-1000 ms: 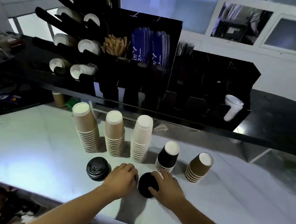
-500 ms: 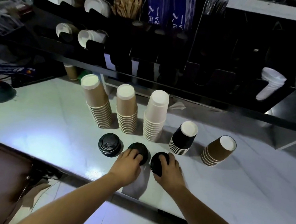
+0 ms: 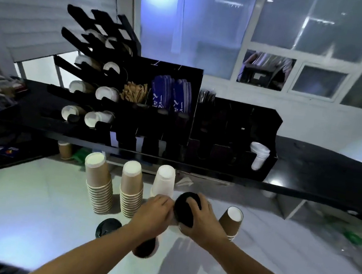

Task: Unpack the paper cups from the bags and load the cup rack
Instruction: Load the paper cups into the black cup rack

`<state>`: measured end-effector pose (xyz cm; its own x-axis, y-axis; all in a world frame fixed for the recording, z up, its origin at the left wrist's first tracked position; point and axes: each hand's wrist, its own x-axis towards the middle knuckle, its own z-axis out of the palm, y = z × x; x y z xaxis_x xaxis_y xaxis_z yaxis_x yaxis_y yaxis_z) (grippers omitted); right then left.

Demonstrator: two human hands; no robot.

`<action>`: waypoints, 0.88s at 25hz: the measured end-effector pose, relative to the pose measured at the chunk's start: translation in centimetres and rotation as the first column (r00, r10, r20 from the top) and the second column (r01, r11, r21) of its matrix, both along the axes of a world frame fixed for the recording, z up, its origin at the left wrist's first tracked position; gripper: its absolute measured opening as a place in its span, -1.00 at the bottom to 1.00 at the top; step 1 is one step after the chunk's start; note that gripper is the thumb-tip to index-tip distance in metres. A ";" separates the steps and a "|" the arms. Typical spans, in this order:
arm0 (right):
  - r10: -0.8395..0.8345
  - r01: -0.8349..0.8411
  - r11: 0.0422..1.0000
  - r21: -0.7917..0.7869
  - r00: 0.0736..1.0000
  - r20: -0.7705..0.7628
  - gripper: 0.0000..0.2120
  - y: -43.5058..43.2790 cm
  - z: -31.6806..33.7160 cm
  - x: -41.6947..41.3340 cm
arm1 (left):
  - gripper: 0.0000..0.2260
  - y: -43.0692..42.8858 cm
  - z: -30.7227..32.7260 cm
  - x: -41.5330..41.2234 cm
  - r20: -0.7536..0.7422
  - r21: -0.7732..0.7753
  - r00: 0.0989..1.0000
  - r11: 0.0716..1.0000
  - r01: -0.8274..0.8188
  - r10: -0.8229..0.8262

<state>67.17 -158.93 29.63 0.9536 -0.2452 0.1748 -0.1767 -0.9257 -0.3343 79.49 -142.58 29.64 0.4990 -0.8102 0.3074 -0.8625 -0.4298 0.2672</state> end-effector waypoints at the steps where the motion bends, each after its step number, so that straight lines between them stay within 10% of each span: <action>1: -0.011 0.011 1.000 -0.001 1.000 0.024 -0.29 -0.8 1.5 0.2 | -0.77 -0.6 1.3 0.4 0.038 -0.024 0.999 0.999 0.024 -0.023; 8: -0.105 0.119 0.989 -0.086 0.984 0.144 -0.29 -8.3 11.6 4.3 | -0.68 -6.6 9.6 4.4 0.322 -0.131 0.946 0.991 0.016 0.027; 22: -0.101 0.085 0.914 -0.397 0.995 -0.019 -0.23 -17.3 13.7 16.4 | -0.57 -13.2 9.5 13.0 0.170 0.036 0.985 0.999 -0.017 0.011</action>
<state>83.54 -176.24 43.35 0.9377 -0.2514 0.2397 -0.2736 -0.9597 0.0637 92.49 -155.76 39.18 0.4537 -0.8160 0.3583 -0.8877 -0.4493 0.1009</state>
